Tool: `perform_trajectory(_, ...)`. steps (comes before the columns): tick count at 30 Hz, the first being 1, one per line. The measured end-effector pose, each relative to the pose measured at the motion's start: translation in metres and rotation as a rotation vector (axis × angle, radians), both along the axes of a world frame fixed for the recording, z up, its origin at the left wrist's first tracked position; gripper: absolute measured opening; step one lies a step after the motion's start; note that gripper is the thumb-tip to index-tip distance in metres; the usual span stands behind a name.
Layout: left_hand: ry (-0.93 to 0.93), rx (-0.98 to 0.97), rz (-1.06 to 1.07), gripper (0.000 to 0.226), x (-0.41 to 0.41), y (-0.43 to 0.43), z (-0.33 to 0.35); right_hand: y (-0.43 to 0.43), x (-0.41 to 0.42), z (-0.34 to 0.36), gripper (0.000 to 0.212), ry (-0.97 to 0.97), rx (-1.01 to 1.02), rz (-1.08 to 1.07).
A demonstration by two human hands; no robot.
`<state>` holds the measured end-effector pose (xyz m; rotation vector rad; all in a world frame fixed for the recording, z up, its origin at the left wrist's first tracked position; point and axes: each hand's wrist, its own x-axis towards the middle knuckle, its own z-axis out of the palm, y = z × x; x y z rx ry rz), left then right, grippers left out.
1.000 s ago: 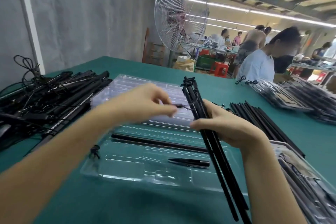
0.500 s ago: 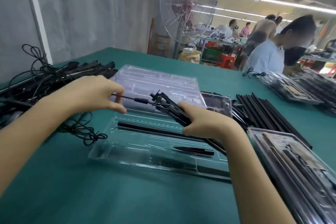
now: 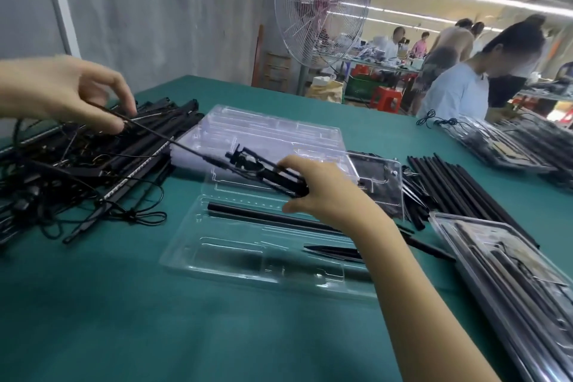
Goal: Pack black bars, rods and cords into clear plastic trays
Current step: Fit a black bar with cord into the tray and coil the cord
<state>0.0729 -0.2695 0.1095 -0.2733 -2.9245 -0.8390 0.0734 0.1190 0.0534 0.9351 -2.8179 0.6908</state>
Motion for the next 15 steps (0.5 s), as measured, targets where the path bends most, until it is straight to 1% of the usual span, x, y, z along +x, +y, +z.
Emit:
perform_trajectory(3,-0.432,-0.244,-0.026,0.084,0.005,0.024,0.0,-0.001,-0.003,-0.013,0.067,-0.073,0.099,0.01)
perform_trajectory(5,-0.618,-0.408,0.052,0.092,0.008,0.05,-0.012,-0.005,-0.003,-0.021,0.07,-0.154,0.115,0.021)
perform_trajectory(6,-0.669,-0.424,0.129,0.092,0.007,0.061,-0.021,-0.008,-0.003,-0.025,0.07,-0.187,0.12,0.026)
perform_trajectory(8,-0.707,-0.405,0.231,0.089,0.006,0.082,-0.035,-0.013,-0.004,-0.033,0.07,-0.223,0.141,0.037)
perform_trajectory(9,-0.722,-0.434,0.246,0.087,0.007,0.093,-0.038,-0.015,-0.004,-0.036,0.071,-0.237,0.154,0.041)
perform_trajectory(10,-0.705,-0.524,0.233,0.085,0.006,0.099,-0.04,-0.016,-0.005,-0.039,0.071,-0.251,0.163,0.046)
perform_trajectory(11,-0.684,-0.637,0.18,0.084,0.007,0.104,-0.038,-0.017,-0.006,-0.042,0.071,-0.268,0.169,0.05)
perform_trajectory(12,-0.681,-0.697,0.118,0.086,0.008,0.108,-0.035,-0.017,-0.006,-0.045,0.071,-0.283,0.174,0.052)
perform_trajectory(13,-0.706,-0.684,0.017,0.092,0.008,0.106,-0.031,-0.017,-0.007,-0.047,0.07,-0.294,0.183,0.053)
perform_trajectory(14,-0.738,-0.59,-0.105,0.098,0.007,0.103,-0.027,-0.017,-0.008,-0.049,0.07,-0.3,0.193,0.054)
perform_trajectory(15,-0.762,-0.468,-0.246,0.097,0.007,0.102,-0.022,-0.017,-0.009,-0.05,0.069,-0.306,0.199,0.056)
